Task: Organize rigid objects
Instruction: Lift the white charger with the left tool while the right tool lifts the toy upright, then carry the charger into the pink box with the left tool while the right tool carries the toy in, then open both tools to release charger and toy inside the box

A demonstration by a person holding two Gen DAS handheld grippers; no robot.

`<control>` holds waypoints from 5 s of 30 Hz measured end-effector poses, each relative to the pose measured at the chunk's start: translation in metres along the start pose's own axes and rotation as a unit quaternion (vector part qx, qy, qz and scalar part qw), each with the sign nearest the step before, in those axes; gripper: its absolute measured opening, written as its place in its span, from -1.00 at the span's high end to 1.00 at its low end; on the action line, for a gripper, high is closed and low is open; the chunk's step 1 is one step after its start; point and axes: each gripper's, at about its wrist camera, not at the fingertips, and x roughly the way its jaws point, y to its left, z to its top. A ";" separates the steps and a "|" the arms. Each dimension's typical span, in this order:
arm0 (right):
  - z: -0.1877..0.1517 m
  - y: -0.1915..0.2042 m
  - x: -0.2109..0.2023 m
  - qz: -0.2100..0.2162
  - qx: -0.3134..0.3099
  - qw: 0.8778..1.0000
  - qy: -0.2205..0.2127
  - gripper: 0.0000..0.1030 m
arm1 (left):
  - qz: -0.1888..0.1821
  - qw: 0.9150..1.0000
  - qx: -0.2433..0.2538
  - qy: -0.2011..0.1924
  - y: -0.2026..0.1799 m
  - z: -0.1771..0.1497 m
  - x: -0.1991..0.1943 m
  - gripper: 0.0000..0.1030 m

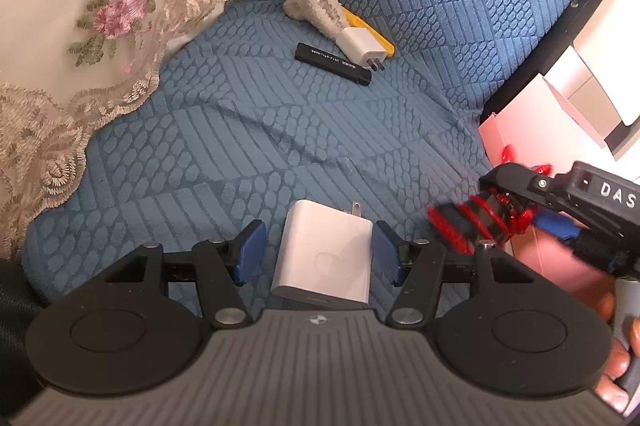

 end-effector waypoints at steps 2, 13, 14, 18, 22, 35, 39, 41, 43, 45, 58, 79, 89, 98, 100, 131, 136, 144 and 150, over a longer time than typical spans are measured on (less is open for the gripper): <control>-0.002 0.008 -0.006 -0.017 -0.045 0.999 -0.007 -0.04 | 0.000 1.000 0.004 0.002 0.000 -0.001 0.000 -0.25; -0.030 0.033 -0.022 -0.059 -0.196 0.979 -0.007 -0.03 | 0.012 0.999 0.041 0.002 -0.008 -0.008 0.001 -0.26; -0.030 0.032 -0.020 -0.059 -0.197 0.979 -0.005 -0.06 | 0.014 0.999 0.044 0.000 -0.009 -0.009 0.001 -0.25; -0.029 0.026 -0.008 -0.061 -0.176 0.982 0.016 -0.19 | 0.032 0.996 0.088 -0.006 -0.018 -0.015 0.004 -0.24; -0.030 0.014 0.006 -0.052 -0.129 0.989 0.053 -0.21 | 0.042 0.993 0.112 -0.015 -0.023 -0.020 0.005 -0.13; -0.026 0.009 -0.008 -0.051 -0.126 0.990 0.048 -0.10 | 0.006 0.998 0.066 -0.011 -0.030 -0.017 -0.023 -0.12; -0.014 0.006 -0.028 -0.044 -0.122 0.990 0.047 -0.10 | 0.002 0.998 0.062 -0.010 -0.044 -0.010 -0.040 -0.12; -0.007 0.007 -0.037 -0.043 -0.123 0.990 0.047 -0.10 | -0.001 0.997 0.069 -0.018 -0.055 -0.003 -0.050 -0.12; 0.002 0.006 -0.047 -0.037 -0.117 0.991 0.045 -0.10 | -0.006 0.997 0.069 -0.026 -0.065 0.006 -0.062 -0.12; 0.012 0.008 -0.059 -0.032 -0.118 0.992 0.038 -0.10 | -0.014 0.997 0.071 -0.027 -0.076 0.014 -0.073 -0.12; 0.070 0.004 -0.142 -0.015 -0.118 0.993 -0.014 -0.11 | -0.062 0.991 0.091 -0.081 -0.151 0.062 -0.148 -0.12; 0.126 -0.098 -0.195 -0.066 -0.092 0.991 -0.070 -0.11 | -0.135 0.979 0.135 -0.071 -0.287 0.045 -0.091 -0.12; 0.091 -0.175 -0.132 -0.107 -0.059 0.992 0.023 -0.11 | -0.127 0.981 0.149 -0.003 -0.312 0.017 -0.009 -0.12; 0.062 -0.226 -0.091 -0.133 -0.032 0.986 0.096 -0.11 | -0.109 0.980 0.159 0.041 -0.323 0.000 0.039 -0.12; 0.059 -0.230 -0.091 -0.132 -0.026 0.986 0.100 -0.11 | -0.113 0.982 0.150 0.040 -0.321 0.000 0.042 -0.13; 0.087 -0.125 -0.185 -0.104 -0.040 0.992 -0.053 -0.41 | -0.139 0.962 0.184 -0.148 -0.255 0.043 -0.136 -0.24; 0.079 -0.089 -0.197 -0.093 -0.064 0.991 -0.068 -0.41 | -0.126 0.958 0.187 -0.178 -0.225 0.044 -0.163 -0.24; 0.053 -0.041 -0.200 -0.072 -0.108 0.988 -0.080 -0.41 | -0.113 0.958 0.174 -0.200 -0.172 0.031 -0.181 -0.24; 0.028 -0.017 -0.182 -0.060 -0.129 0.987 -0.070 -0.41 | -0.106 0.960 0.162 -0.201 -0.135 0.020 -0.175 -0.24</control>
